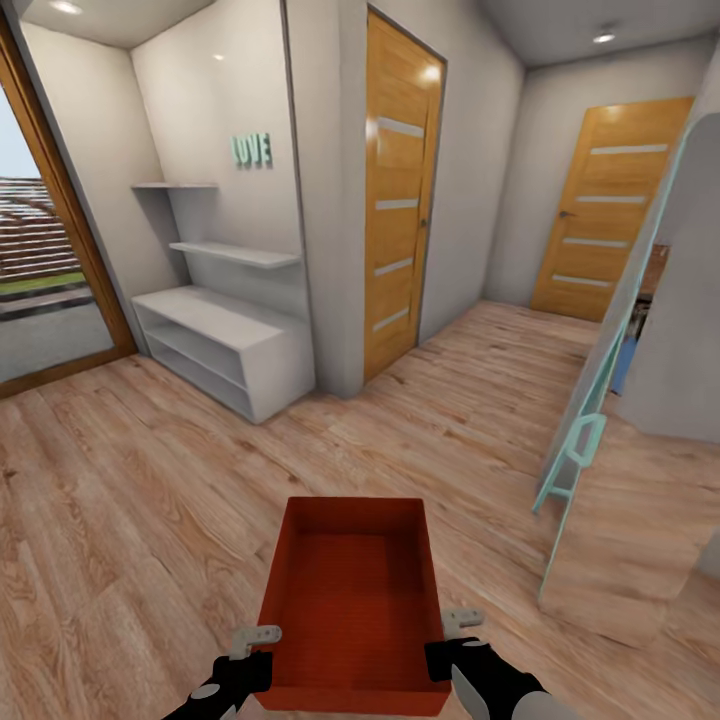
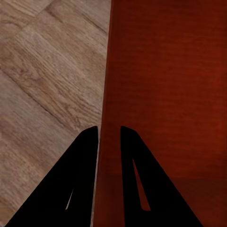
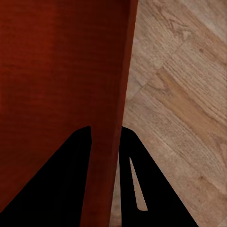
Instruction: Move the two storage containers from the living room to the garage. In the garage, place one container on the floor and stack the other container on top of it (either order is fine).
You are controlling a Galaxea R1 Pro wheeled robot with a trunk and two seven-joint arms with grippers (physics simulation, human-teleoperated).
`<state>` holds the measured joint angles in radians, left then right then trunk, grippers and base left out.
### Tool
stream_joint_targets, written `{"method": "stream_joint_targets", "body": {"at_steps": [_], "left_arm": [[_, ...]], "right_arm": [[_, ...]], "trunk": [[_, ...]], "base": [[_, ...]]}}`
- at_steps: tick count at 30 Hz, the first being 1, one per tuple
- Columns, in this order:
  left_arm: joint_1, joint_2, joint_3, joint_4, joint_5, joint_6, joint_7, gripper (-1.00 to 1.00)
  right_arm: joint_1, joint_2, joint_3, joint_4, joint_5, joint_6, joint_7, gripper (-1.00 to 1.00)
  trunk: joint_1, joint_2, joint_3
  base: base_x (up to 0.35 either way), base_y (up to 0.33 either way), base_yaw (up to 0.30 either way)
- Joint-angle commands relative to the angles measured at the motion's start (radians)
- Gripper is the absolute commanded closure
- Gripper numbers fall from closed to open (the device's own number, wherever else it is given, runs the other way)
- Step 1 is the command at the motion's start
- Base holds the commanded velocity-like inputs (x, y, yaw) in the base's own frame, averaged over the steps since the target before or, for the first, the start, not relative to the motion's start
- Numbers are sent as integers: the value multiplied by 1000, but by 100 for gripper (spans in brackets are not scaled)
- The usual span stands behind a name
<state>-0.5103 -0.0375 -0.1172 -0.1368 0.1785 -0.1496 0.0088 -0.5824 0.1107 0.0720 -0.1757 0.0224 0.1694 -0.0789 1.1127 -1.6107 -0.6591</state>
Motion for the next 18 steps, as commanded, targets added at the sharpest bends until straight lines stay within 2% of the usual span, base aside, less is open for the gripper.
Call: {"method": "stream_joint_targets", "body": {"at_steps": [1,10,18], "left_arm": [[-1,1,-3,0,7,-4,8,100],[-1,1,-3,0,7,-4,8,100],[-1,1,-3,0,7,-4,8,100]], "right_arm": [[0,-8,1,-2,19,9,-12,100],[0,-8,0,-2,19,9,-12,100],[0,-9,0,-2,19,9,-11,100]], "trunk": [[0,0,0],[0,0,3],[0,0,11]], "base": [[316,177,0],[316,177,-15],[316,177,-158]]}}
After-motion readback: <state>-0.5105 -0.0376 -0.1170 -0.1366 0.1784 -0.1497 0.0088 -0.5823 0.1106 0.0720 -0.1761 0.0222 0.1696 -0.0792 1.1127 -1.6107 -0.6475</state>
